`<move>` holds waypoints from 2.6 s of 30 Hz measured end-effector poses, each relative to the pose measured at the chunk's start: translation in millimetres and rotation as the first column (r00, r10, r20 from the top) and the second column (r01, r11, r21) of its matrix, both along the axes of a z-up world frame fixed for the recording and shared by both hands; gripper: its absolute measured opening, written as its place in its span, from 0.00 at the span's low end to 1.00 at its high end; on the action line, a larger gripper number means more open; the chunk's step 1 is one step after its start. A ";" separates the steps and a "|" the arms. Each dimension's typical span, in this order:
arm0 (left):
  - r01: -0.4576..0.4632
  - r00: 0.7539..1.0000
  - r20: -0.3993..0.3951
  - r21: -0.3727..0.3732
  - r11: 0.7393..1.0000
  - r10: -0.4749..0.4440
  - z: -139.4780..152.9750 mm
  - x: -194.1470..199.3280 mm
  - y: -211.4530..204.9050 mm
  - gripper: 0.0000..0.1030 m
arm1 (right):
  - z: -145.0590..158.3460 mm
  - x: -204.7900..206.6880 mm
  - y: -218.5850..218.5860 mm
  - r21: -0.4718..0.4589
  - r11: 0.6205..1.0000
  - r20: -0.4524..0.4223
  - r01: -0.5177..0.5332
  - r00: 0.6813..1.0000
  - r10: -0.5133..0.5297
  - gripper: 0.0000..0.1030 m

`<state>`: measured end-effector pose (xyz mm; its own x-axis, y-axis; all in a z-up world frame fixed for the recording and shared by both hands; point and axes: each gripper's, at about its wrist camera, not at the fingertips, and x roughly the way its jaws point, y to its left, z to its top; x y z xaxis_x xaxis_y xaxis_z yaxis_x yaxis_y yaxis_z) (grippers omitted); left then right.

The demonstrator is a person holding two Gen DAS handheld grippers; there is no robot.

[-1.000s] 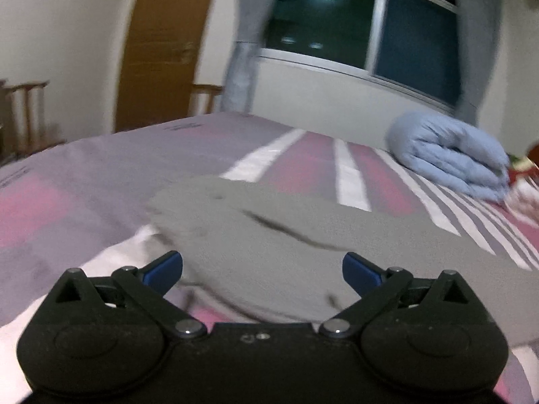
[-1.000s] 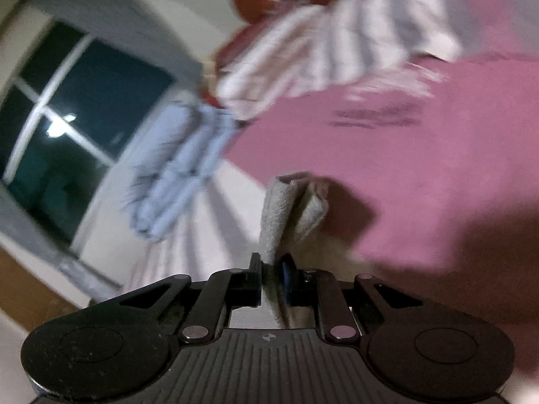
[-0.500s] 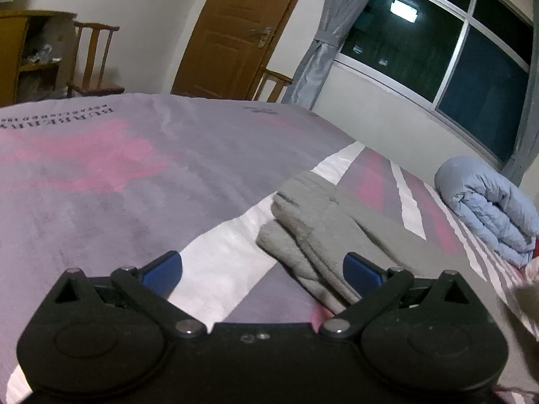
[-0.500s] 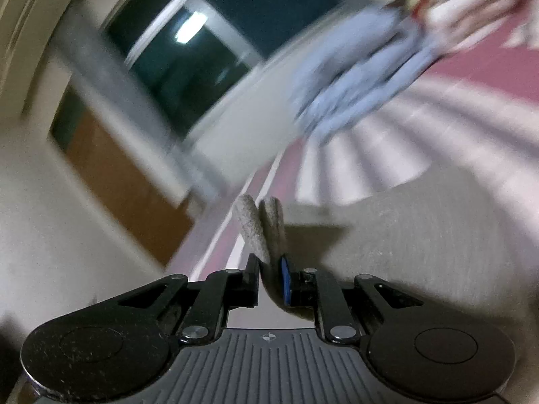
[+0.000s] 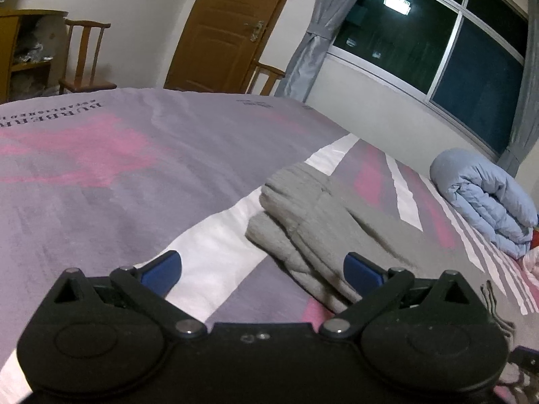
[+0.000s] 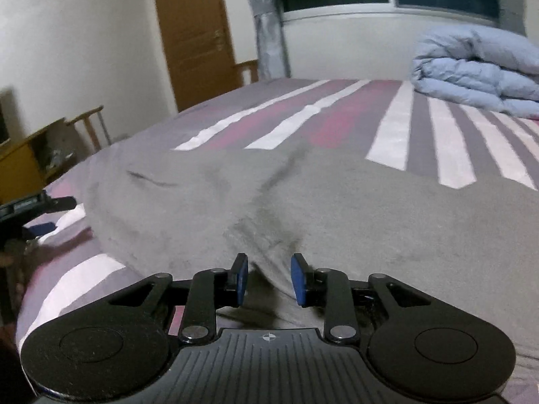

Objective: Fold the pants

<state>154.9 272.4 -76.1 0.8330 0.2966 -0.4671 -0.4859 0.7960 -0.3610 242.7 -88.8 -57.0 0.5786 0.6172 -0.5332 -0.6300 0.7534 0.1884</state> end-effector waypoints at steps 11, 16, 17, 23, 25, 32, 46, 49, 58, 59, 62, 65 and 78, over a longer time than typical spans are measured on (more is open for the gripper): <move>0.024 0.998 -0.066 0.025 0.999 -0.022 0.4 9.0 -1.0 0.94 | -7.7 17.3 21.3 -0.049 0.999 0.026 0.008 1.000 -0.006 0.25; 0.086 0.988 -0.132 0.080 0.993 -0.075 -0.4 15.4 -9.8 0.94 | 14.2 7.8 -1.3 0.083 0.996 0.065 0.016 0.998 -0.021 0.19; 0.089 0.988 -0.133 0.082 0.993 -0.078 -0.8 16.2 -11.4 0.94 | 14.0 5.8 -1.0 0.085 0.996 0.061 -0.008 0.998 0.002 0.19; 0.086 0.989 -0.130 0.075 0.994 -0.075 -2.0 13.7 -11.3 0.94 | -4.2 9.6 3.3 0.032 0.997 -0.028 -0.075 0.997 0.076 0.36; 0.084 0.989 -0.127 0.071 0.994 -0.074 -2.4 13.3 -10.9 0.94 | 9.9 -1.7 -17.2 0.105 0.991 0.018 -0.083 0.997 0.081 0.37; 0.082 0.988 -0.135 0.088 0.993 -0.070 -2.1 16.0 -13.6 0.94 | 14.5 28.7 -135.9 0.046 0.924 -0.037 0.379 0.925 -0.377 0.37; 0.052 0.988 -0.148 0.095 0.994 -0.037 -2.1 37.7 -7.6 0.94 | -1.5 148.3 -152.8 -0.045 0.914 -0.224 0.403 0.888 -0.402 0.40; 0.051 0.989 -0.143 0.091 0.995 -0.037 -3.0 37.5 -8.4 0.94 | 16.7 139.6 -162.7 0.064 0.904 -0.148 0.422 0.900 -0.410 0.44; 0.051 0.989 -0.140 0.090 0.995 -0.038 -4.9 34.6 -8.7 0.94 | 22.8 82.7 -130.1 0.023 0.968 -0.010 0.250 0.968 -0.250 0.75; 0.051 0.990 -0.138 0.089 0.995 -0.038 -4.9 34.0 -8.8 0.94 | 15.3 75.3 -123.1 -0.008 0.974 -0.012 0.227 0.974 -0.227 0.76; 0.055 0.990 -0.137 0.090 0.994 -0.043 -5.4 31.3 -9.4 0.94 | -14.4 57.6 -113.8 -0.130 0.972 -0.016 0.196 0.980 -0.200 0.79; 0.063 0.989 -0.137 0.093 0.994 -0.049 -3.5 29.3 -9.7 0.94 | 4.3 32.1 -138.1 0.011 0.969 0.004 0.248 0.969 -0.248 0.80; 0.135 0.985 -0.114 0.061 0.989 -0.127 1.5 32.8 -19.9 0.94 | 20.9 -48.8 -252.2 0.173 0.697 -0.064 0.696 0.714 -0.697 0.91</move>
